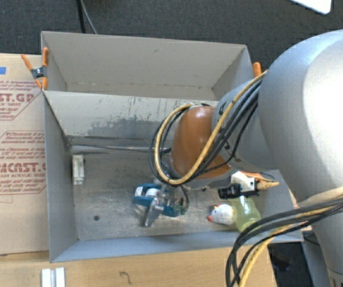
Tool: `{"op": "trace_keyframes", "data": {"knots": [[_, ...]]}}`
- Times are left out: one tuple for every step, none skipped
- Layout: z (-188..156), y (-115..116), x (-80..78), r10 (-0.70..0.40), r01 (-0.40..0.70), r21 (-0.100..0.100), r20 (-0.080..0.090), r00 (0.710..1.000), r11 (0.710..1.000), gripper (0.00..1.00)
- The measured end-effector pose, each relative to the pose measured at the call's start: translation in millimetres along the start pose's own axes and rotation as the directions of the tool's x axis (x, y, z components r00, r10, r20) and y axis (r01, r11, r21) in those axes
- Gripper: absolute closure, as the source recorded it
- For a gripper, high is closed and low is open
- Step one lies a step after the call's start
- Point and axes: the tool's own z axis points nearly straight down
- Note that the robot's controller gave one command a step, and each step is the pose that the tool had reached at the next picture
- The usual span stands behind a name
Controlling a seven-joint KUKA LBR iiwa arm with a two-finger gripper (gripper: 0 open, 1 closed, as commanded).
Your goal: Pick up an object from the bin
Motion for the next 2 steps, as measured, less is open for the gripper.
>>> {"op": "trace_keyframes", "data": {"knots": [[-5.1, -0.8, 2.2, 0.0, 0.0, 0.004, -0.011, 1.0, 1.0, 1.0], [-24.3, -1.4, 5.0, -0.002, 0.002, 0.008, -0.024, 1.0, 1.0, 1.0]]}}
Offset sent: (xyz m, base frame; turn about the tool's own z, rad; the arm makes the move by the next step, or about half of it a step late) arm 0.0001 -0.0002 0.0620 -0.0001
